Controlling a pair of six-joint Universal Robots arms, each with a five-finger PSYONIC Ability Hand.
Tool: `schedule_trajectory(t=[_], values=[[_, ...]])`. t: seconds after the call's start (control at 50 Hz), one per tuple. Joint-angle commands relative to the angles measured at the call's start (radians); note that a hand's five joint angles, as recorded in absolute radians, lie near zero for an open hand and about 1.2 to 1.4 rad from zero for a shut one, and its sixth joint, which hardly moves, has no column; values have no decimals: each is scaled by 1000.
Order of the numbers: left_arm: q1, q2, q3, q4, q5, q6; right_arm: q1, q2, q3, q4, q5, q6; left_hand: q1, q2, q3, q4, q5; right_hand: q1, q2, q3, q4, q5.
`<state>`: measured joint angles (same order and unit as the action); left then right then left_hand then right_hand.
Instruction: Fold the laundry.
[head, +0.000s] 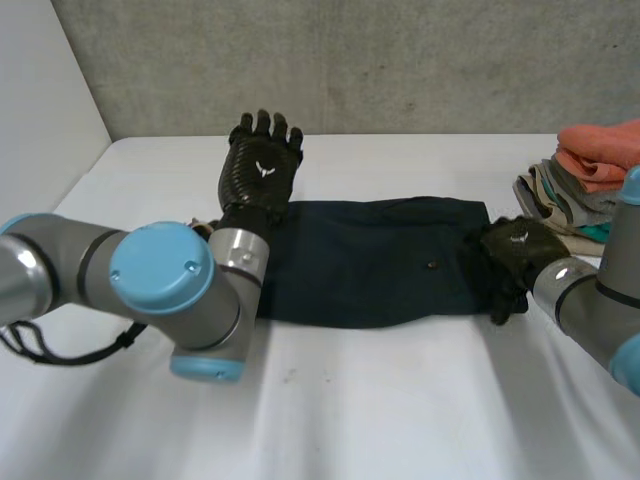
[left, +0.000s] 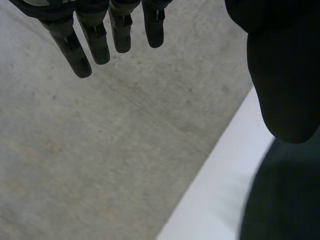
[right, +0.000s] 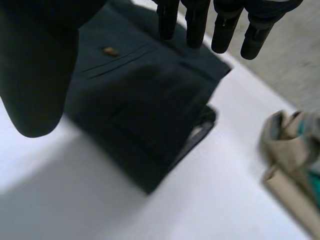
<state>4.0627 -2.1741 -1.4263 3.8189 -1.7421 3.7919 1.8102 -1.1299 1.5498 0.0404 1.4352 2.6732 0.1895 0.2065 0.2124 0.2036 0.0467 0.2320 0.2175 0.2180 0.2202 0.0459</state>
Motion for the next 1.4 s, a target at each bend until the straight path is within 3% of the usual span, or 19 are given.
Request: schedule_trajectory(t=[0.02, 0.08, 0.1, 0.22, 0.28, 0.38, 0.46, 0.56, 0.64, 0.7, 0.76, 0.78, 0.84, 0.92, 0.94, 1.0, 1.08, 1.26, 1.4], values=[[-22, 24, -54, -48, 1, -66, -23, 110, 4, -111, -21, -3, -15, -32, -38, -29, -47, 105, 119, 119, 117, 116], [-28, 25, -54, -53, 1, -67, -31, 156, -20, -152, -1, -19, -15, -32, -38, -29, -47, 655, 670, 669, 667, 667], [-28, 25, -54, -55, 1, -67, -40, 163, -31, -165, 28, -42, -15, -32, -38, -29, -47, 1159, 1174, 1173, 1171, 1171], [-25, 69, -57, -56, 1, -70, -74, 113, 7, -293, 201, -151, -15, -32, -38, -29, -47, 1164, 1179, 1178, 1176, 1176], [-25, 97, -60, -70, 1, -72, -71, 4, 73, -384, 209, -310, -15, -32, -38, -29, -47, 1164, 1179, 1178, 1176, 1176], [-25, 126, -60, -114, 0, -97, -51, -28, 84, -436, 206, -482, -15, -32, -38, -29, -47, 1164, 1179, 1178, 1176, 1176], [-24, 134, -60, -153, -2, -139, 67, -10, 66, -505, 145, -549, -15, -32, -38, -29, -47, 1164, 1179, 1178, 1176, 1176], [-21, 149, -94, -188, -4, -182, 269, 79, 56, -622, -108, -591, -15, -32, -38, -29, -47, 1164, 1179, 1178, 1176, 1176], [-8, 168, -115, -190, -2, -187, 348, 131, 75, -623, -255, -615, -15, -32, -38, -29, -47, 1164, 1179, 1178, 1176, 1176], [-4, 175, -126, -193, -1, -187, 368, 145, 99, -620, -300, -628, -15, -32, -38, -29, -47, 1164, 1179, 1178, 1176, 1176], [2, 177, -123, -190, 3, -187, 362, 134, 124, -610, -306, -625, -15, -32, -38, -29, -47, 320, 334, 334, 331, 331], [2, 177, -118, -190, 3, -187, 360, 128, 131, -610, -299, -616, -15, -32, -38, -29, -47, 0, 15, 14, 12, 12], [10, 175, -94, -183, 6, -187, 351, 81, 142, -608, -291, -558, -15, -32, -38, -29, -47, -56, -41, -42, -44, -44], [5, 154, -20, -185, 7, -189, 250, -106, 147, -587, -266, -287, -15, -32, -38, -29, -47, -57, -43, -44, -46, -46], [2, 149, -4, -185, 10, -190, 201, -148, 132, -567, -250, -112, -14, -31, -37, -28, -46, -57, -43, -44, -46, -46], [-10, 99, 72, -193, 42, -212, 144, -153, 84, -503, -254, 180, -14, -31, -37, -28, -46, -57, -43, -44, -46, -46], [-53, 16, 182, -225, 102, -267, 106, -119, -22, -357, -265, 403, -8, -25, -31, -22, -40, -57, -43, -44, -46, -46], [-128, -209, 492, -475, 173, -340, 57, 67, -227, -44, -260, 398, 9, -8, -14, -5, -22, -57, -43, -44, -46, -46], [-133, -309, 613, -580, 112, -336, 31, 142, -280, -13, -260, 398, 50, 33, 28, 36, 19, -57, -43, -44, -46, -46]])
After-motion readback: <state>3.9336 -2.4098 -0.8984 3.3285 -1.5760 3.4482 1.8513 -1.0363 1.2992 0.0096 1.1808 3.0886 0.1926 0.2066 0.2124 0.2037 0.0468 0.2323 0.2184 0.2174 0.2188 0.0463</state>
